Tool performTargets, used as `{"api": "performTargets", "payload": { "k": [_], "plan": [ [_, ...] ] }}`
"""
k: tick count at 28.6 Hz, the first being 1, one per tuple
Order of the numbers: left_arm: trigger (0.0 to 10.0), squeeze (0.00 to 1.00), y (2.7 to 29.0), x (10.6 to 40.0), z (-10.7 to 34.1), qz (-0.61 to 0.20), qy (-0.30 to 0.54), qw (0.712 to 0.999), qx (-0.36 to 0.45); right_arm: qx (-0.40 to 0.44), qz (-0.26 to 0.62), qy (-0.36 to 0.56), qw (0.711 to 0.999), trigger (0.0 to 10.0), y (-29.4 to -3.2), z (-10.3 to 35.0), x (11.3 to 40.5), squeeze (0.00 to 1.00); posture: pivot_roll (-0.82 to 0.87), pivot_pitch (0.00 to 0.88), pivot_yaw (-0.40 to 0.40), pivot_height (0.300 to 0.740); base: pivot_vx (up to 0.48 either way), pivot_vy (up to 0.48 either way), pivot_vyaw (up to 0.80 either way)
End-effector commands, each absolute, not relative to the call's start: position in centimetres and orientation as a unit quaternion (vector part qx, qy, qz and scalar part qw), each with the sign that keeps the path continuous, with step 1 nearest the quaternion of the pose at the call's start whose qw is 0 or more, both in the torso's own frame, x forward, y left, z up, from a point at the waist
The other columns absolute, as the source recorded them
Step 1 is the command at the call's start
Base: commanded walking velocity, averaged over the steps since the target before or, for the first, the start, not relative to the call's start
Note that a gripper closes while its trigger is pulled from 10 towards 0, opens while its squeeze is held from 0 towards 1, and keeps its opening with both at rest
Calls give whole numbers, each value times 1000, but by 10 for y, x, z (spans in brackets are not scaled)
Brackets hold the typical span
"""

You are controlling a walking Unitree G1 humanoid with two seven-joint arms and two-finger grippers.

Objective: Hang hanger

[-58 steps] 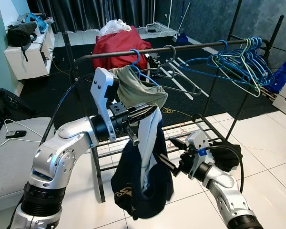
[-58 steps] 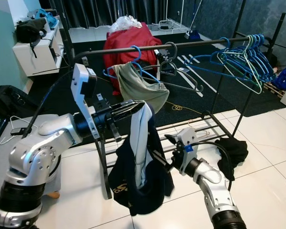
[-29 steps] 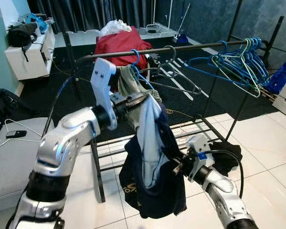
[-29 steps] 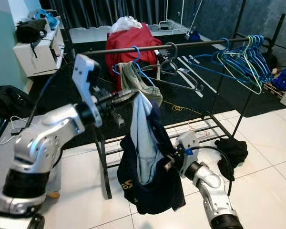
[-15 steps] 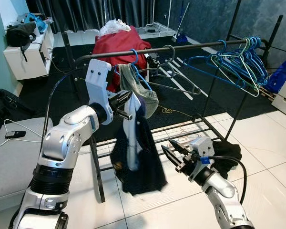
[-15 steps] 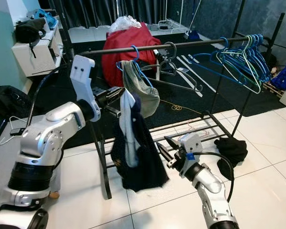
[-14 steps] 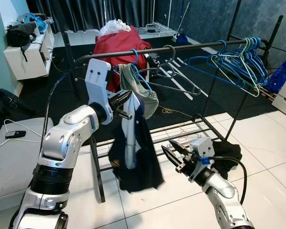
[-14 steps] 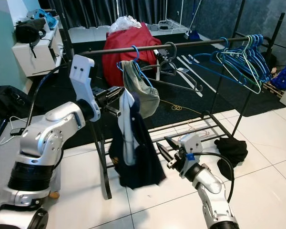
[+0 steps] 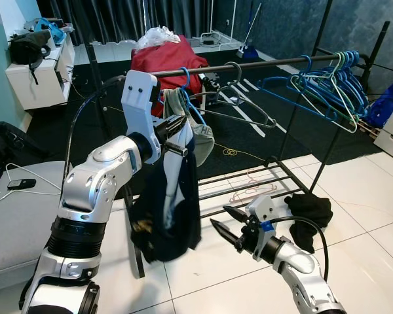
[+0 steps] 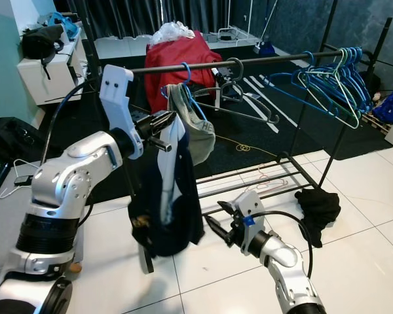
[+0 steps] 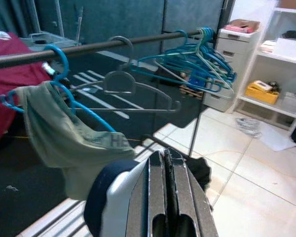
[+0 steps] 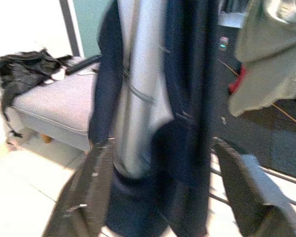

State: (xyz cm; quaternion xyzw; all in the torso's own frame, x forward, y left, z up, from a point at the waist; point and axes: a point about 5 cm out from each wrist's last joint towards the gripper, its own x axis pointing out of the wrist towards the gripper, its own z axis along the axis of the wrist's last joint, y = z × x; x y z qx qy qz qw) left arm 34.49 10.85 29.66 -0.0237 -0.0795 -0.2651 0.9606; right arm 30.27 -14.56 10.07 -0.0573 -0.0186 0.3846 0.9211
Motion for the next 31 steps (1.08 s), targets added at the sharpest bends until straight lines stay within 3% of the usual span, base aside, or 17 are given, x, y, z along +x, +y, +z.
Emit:
{"api": "performTargets", "payload": {
  "k": [1,3,4,7,13,19,31],
  "plan": [
    [10000,0,109,345,305,-259,-91,961,-27,-51,396,-16,917,10000,-141,100,302,1000,-82,53,15,740,0,0,0],
    [10000,0,111,348,305,-237,-84,968,-22,-45,411,-22,910,10000,-135,103,302,1000,-82,53,14,740,0,0,0],
    [10000,0,113,351,303,-201,-65,977,-15,-48,425,-26,904,10000,-129,105,303,0,-81,53,13,740,0,0,0],
    [10000,0,115,354,300,-153,-30,988,-5,-57,449,-28,891,10000,-120,107,304,0,-77,50,16,740,0,0,0],
    [10000,0,113,353,302,-148,-24,989,-8,-71,462,-22,884,10000,-116,105,305,0,-76,48,17,740,0,0,0],
    [10000,0,97,341,322,-180,-25,983,-31,-158,420,9,893,10000,-124,101,328,0,-57,41,15,740,0,0,0],
    [10000,0,90,333,330,-207,-18,978,-34,-177,418,-9,891,10000,-124,116,342,0,-51,44,10,740,0,0,0]
  ]
}}
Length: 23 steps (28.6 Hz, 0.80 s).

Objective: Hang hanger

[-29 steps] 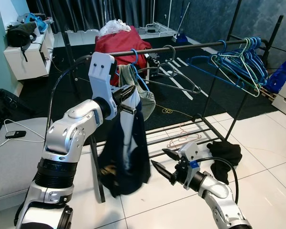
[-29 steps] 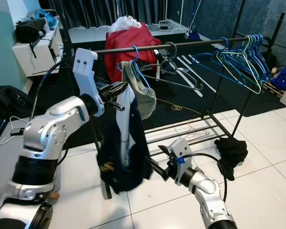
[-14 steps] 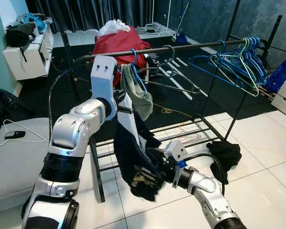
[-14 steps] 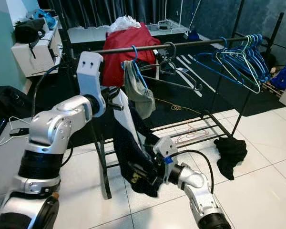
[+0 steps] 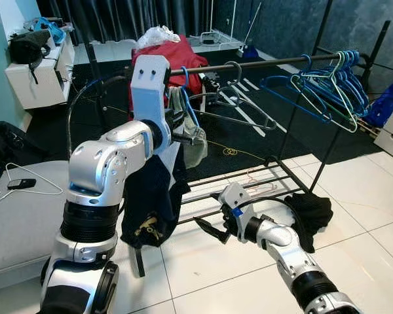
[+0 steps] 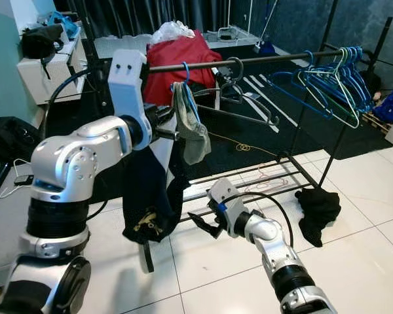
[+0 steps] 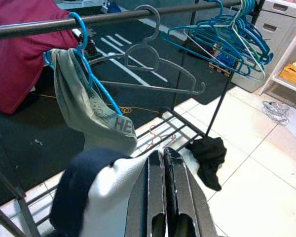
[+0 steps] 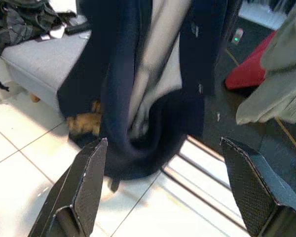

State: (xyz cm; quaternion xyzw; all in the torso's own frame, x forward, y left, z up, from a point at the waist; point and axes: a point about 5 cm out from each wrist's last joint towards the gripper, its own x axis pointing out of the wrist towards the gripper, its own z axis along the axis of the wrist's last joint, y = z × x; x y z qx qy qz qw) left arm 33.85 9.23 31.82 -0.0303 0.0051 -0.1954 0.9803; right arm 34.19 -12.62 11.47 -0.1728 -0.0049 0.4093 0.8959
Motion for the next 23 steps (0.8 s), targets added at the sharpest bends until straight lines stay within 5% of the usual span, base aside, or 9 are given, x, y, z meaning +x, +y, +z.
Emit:
{"api": "performTargets", "payload": {
  "k": [1,16,17,18,19,23],
  "plan": [
    [10000,0,90,333,330,-207,-18,978,-34,-177,418,-9,891,10000,-124,116,342,0,-51,44,10,740,0,0,0],
    [10000,0,69,317,351,-264,-28,961,-75,-121,464,1,877,10000,-108,106,339,0,-43,61,17,740,0,0,0],
    [10000,0,64,312,357,-285,-32,954,-92,-116,463,11,879,5255,-108,102,338,0,-44,62,18,740,0,0,0],
    [10000,0,64,312,357,-285,-32,954,-92,-116,463,11,879,5255,-108,102,338,0,-44,62,18,740,0,0,0],
    [10000,0,61,309,361,-299,-36,948,-100,-112,463,16,879,0,-109,101,338,0,-46,62,17,740,0,0,0],
    [10000,0,60,309,362,-305,-36,946,-105,-113,463,12,879,0,-111,102,339,0,-49,64,18,740,0,0,0]
  ]
}}
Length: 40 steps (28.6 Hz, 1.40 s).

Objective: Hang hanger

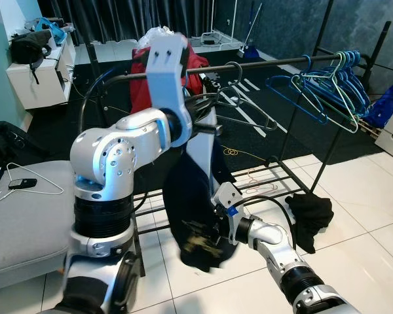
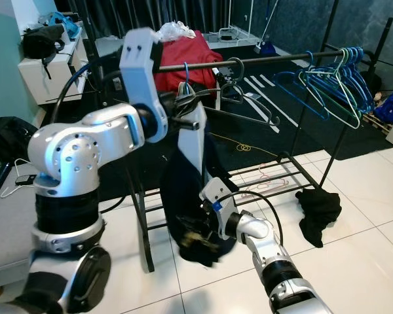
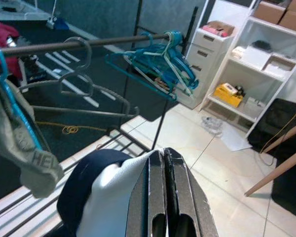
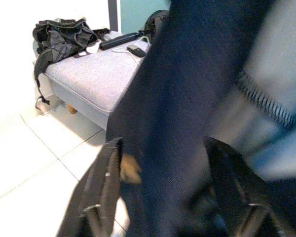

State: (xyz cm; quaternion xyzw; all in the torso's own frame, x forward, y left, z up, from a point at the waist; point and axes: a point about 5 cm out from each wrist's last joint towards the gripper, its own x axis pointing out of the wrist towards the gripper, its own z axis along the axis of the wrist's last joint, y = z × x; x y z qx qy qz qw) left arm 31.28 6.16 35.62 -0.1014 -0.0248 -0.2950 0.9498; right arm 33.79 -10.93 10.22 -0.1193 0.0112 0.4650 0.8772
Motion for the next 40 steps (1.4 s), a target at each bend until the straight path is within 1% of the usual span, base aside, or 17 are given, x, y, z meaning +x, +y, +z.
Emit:
{"api": "performTargets", "payload": {
  "k": [1,16,20,22,23,24,26,27,28,29,30,31,32,33,37,39,40],
  "plan": [
    [10000,0,60,309,362,-305,-36,946,-105,-113,463,12,879,0,-111,102,339,0,-49,64,18,740,0,0,0],
    [10000,0,72,321,353,-271,-18,958,-90,-101,457,-18,883,0,-117,109,339,0,-56,66,21,740,0,0,0],
    [10000,0,75,324,346,-256,-13,964,-70,-94,460,-26,883,0,-117,110,338,0,-55,66,19,740,0,0,0],
    [10000,0,86,335,328,-200,-9,980,-15,-93,467,-41,879,0,-116,113,335,0,-53,65,17,740,0,0,0],
    [10000,0,86,335,328,-200,-9,980,-15,-93,467,-41,879,0,-116,113,335,0,-53,65,17,740,0,0,0],
    [10000,0,95,342,316,-157,-7,987,24,-92,473,-47,875,0,-117,115,332,0,-55,66,18,740,0,0,0],
    [10000,0,95,342,316,-157,-7,987,24,-92,473,-47,875,0,-117,115,332,0,-55,66,18,740,0,0,0],
    [10000,0,112,353,296,-104,9,992,64,-85,483,-49,870,0,-119,116,328,0,-64,66,23,740,0,0,0],
    [10000,0,112,353,296,-104,9,992,64,-85,483,-49,870,0,-119,116,328,0,-64,66,23,740,0,0,0],
    [10000,0,128,361,279,-63,23,994,91,-80,498,-46,862,0,-120,117,322,0,-74,65,31,740,0,0,0],
    [10000,0,128,361,279,-63,23,994,91,-80,498,-46,862,0,-120,117,322,0,-74,65,31,740,0,0,0],
    [10000,0,143,366,265,-28,36,993,113,-76,519,-40,851,0,-120,116,313,0,-78,65,34,740,0,0,0],
    [10000,0,143,366,265,-28,36,993,113,-76,519,-40,851,0,-120,116,313,0,-78,65,34,740,0,0,0],
    [10000,0,160,372,247,10,58,990,128,-68,551,-24,831,0,-119,110,296,0,-81,66,36,740,0,0,0],
    [10000,0,165,374,242,22,64,987,144,-59,563,-14,824,0,-120,107,288,0,-81,66,36,740,0,0,0],
    [10000,0,168,375,233,14,66,980,186,-60,576,12,815,0,-126,102,281,0,-79,60,39,740,0,0,0],
    [10000,0,168,375,233,14,66,980,186,-60,576,12,815,0,-126,102,281,0,-79,60,39,740,0,0,0]
  ]
}}
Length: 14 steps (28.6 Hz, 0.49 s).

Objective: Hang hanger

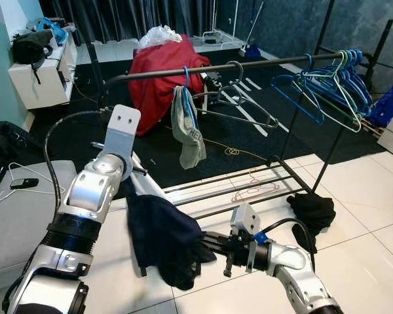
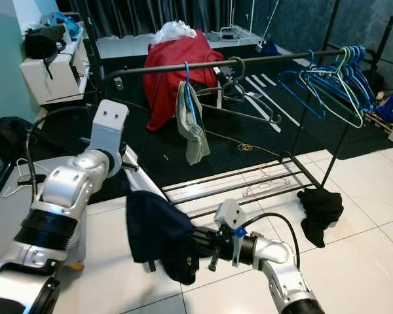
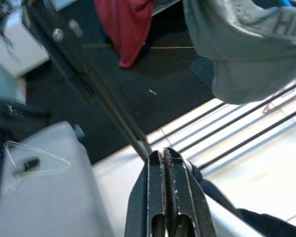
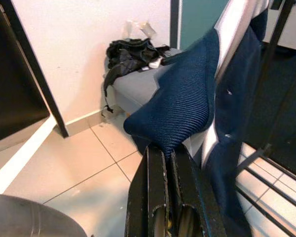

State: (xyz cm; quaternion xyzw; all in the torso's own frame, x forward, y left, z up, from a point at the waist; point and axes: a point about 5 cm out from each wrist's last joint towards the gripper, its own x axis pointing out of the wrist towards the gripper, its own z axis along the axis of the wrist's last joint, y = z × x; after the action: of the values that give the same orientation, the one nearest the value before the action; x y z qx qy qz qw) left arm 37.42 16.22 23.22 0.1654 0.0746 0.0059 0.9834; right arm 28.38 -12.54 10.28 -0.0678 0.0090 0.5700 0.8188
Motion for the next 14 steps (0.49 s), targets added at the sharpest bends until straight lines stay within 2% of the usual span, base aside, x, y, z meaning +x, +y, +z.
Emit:
{"api": "performTargets", "payload": {
  "k": [1,3,6,8,10,12,14],
  "plan": [
    [10000,0,170,375,226,-10,64,976,207,-73,584,40,807,0,-133,98,276,0,-80,58,40,740,0,0,0],
    [10000,0,169,372,215,-81,70,968,226,-99,589,86,797,0,-151,93,270,0,-85,56,42,740,0,0,0],
    [10000,0,170,370,209,-107,68,955,268,-111,580,95,801,0,-160,94,271,0,-86,53,40,740,0,0,0],
    [10000,0,175,367,197,-141,85,937,308,-118,552,91,820,0,-176,106,278,0,-84,48,36,740,0,0,0],
    [10000,0,177,367,194,-148,90,933,315,-119,544,89,825,0,-180,110,279,0,-84,48,36,740,0,0,0],
    [10000,0,179,360,186,-202,106,913,339,-136,516,86,841,0,-196,121,288,0,-85,45,34,740,0,0,0],
    [10000,0,179,360,186,-202,106,913,339,-136,516,86,841,0,-196,121,288,0,-85,45,34,740,0,0,0]
  ]
}}
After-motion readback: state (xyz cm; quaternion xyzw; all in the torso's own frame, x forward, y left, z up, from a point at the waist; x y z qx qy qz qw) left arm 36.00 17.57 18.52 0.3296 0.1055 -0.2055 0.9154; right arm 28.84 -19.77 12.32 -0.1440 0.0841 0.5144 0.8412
